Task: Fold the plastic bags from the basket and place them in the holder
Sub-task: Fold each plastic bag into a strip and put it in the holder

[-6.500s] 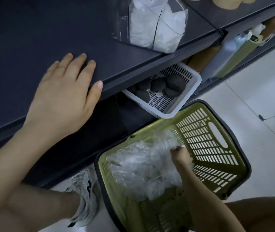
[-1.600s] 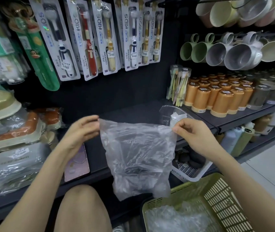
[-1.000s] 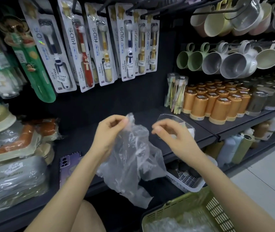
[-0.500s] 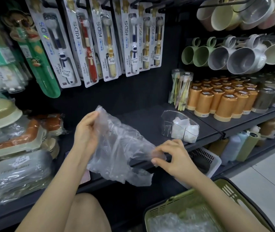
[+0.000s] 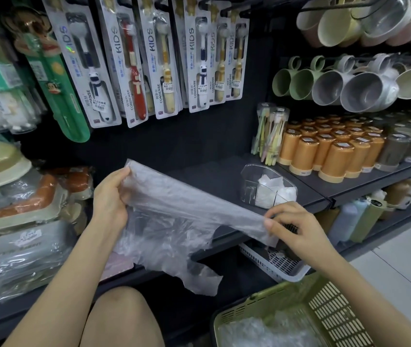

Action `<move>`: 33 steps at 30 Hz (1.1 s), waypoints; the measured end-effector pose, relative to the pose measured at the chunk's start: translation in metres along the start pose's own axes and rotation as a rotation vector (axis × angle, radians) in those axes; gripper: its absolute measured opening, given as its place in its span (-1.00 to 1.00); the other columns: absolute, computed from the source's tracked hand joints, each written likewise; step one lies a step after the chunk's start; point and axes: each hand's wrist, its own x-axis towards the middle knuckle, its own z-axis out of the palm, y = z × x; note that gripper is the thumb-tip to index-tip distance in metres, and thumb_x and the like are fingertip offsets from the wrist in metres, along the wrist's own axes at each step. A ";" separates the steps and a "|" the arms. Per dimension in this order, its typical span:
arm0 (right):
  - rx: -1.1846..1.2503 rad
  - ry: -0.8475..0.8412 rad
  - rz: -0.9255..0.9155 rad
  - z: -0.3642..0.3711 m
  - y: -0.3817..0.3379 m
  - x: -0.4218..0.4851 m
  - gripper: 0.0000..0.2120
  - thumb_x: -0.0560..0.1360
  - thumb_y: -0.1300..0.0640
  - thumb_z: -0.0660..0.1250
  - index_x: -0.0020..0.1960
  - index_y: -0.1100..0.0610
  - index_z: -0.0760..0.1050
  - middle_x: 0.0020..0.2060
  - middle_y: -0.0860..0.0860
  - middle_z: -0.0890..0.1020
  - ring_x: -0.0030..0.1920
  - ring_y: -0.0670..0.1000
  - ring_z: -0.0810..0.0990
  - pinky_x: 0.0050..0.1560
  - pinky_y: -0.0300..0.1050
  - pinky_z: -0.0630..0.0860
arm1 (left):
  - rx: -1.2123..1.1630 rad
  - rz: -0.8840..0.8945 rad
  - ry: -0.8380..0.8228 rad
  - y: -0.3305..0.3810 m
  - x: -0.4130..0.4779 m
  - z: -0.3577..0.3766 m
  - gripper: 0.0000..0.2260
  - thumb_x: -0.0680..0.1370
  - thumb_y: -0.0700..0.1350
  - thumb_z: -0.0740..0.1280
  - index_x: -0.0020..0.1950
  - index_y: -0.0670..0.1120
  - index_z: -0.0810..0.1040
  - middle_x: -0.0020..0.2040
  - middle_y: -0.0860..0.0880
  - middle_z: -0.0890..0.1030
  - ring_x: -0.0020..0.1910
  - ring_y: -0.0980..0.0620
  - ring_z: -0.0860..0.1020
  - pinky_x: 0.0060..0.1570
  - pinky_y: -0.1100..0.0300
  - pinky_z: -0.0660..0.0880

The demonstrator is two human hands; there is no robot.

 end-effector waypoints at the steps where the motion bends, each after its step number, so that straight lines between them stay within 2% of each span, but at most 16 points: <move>1: 0.057 0.000 0.042 0.000 -0.002 0.001 -0.66 0.45 -0.16 0.35 -0.40 0.01 0.58 -0.22 -0.09 0.65 -0.06 -0.06 0.57 0.01 -0.26 0.41 | 0.048 0.024 0.008 -0.002 0.001 -0.001 -0.88 0.54 -0.16 0.36 -0.20 -0.02 0.58 -0.23 0.08 0.58 -0.21 0.14 0.54 -0.23 0.31 0.46; 4: 0.276 0.037 0.174 0.002 -0.010 0.004 -0.78 0.49 0.19 0.41 -0.33 0.13 0.60 -0.36 0.10 0.64 -0.30 0.09 0.58 -0.21 -0.13 0.50 | 0.156 0.101 0.028 -0.008 0.003 -0.002 -0.85 0.55 -0.09 0.36 -0.22 0.04 0.58 -0.20 0.10 0.56 -0.11 0.10 0.50 -0.09 0.21 0.42; 6: 0.441 0.081 0.251 0.003 -0.014 0.006 -0.87 0.48 0.30 0.39 -0.25 0.21 0.60 -0.41 0.13 0.62 -0.39 0.01 0.56 -0.27 -0.23 0.49 | 0.215 0.157 0.042 -0.010 0.003 -0.002 -0.84 0.56 -0.10 0.35 -0.22 0.04 0.58 -0.20 0.12 0.56 -0.12 0.12 0.50 -0.03 0.20 0.43; 8: 0.531 0.094 0.300 0.003 -0.014 0.010 -0.96 0.47 0.32 0.39 -0.12 0.21 0.59 -0.41 0.15 0.59 -0.40 -0.02 0.55 -0.27 -0.27 0.51 | 0.241 0.177 0.045 -0.010 0.005 -0.003 -0.84 0.57 -0.12 0.35 -0.21 0.03 0.59 -0.19 0.11 0.58 -0.12 0.13 0.51 -0.02 0.20 0.45; 11: 0.594 0.074 0.330 0.004 -0.006 0.016 -0.81 0.48 0.28 0.39 0.08 0.13 0.55 -0.40 0.16 0.59 -0.39 0.01 0.54 -0.26 -0.23 0.52 | 0.263 0.172 0.041 -0.010 0.009 -0.006 -0.85 0.56 -0.12 0.36 -0.21 0.03 0.60 -0.19 0.06 0.58 -0.13 0.07 0.51 -0.05 0.17 0.46; 15: 0.597 0.080 0.398 0.012 0.008 0.030 -0.84 0.49 0.27 0.38 0.07 0.19 0.56 -0.44 0.02 0.59 -0.40 -0.02 0.49 -0.32 -0.22 0.49 | 0.361 0.161 0.045 -0.018 0.016 -0.008 -0.88 0.59 -0.13 0.33 -0.15 -0.03 0.57 -0.29 0.03 0.51 -0.33 0.12 0.44 -0.25 0.24 0.42; 21: 0.441 0.137 0.478 0.041 0.044 0.064 -0.98 0.51 0.25 0.38 -0.09 0.19 0.59 -0.43 0.01 0.62 -0.40 -0.11 0.53 -0.39 -0.27 0.42 | 0.566 0.141 0.122 -0.053 0.040 -0.010 -0.92 0.61 -0.15 0.29 -0.01 -0.14 0.55 -0.35 -0.04 0.47 -0.41 0.08 0.39 -0.35 0.24 0.37; 23: 0.292 0.156 0.468 0.050 0.059 0.079 -0.91 0.52 0.23 0.38 -0.16 0.13 0.58 -0.44 0.00 0.61 -0.44 -0.14 0.52 -0.39 -0.28 0.42 | 0.600 0.128 0.141 -0.064 0.052 -0.007 -0.90 0.61 -0.16 0.28 0.00 -0.18 0.54 -0.36 -0.05 0.47 -0.42 0.05 0.39 -0.36 0.22 0.36; 26: 0.011 0.152 0.417 0.059 0.082 0.102 -0.84 0.51 0.15 0.39 -0.23 -0.02 0.54 -0.40 -0.01 0.64 -0.37 -0.01 0.58 -0.21 -0.07 0.53 | 0.654 0.101 0.154 -0.076 0.071 -0.001 -0.89 0.61 -0.18 0.26 0.01 -0.20 0.52 -0.37 -0.07 0.47 -0.43 0.02 0.40 -0.37 0.19 0.36; 30: -0.154 0.137 0.380 0.065 0.097 0.125 -0.90 0.54 0.11 0.35 -0.16 0.00 0.56 -0.29 0.00 0.65 -0.22 0.10 0.62 -0.09 0.05 0.56 | 0.718 0.079 0.165 -0.089 0.090 0.010 -0.88 0.62 -0.16 0.24 -0.03 -0.20 0.50 -0.38 -0.08 0.49 -0.42 0.01 0.41 -0.34 0.13 0.37; 33: -0.148 0.102 0.391 0.065 0.106 0.139 -0.88 0.55 0.04 0.33 -0.01 0.06 0.60 -0.15 0.05 0.66 -0.09 0.12 0.62 -0.01 0.12 0.56 | 0.662 -0.068 0.166 -0.093 0.103 0.016 -0.79 0.63 -0.08 0.26 -0.04 -0.23 0.50 -0.33 -0.09 0.54 -0.36 0.00 0.48 -0.24 0.14 0.46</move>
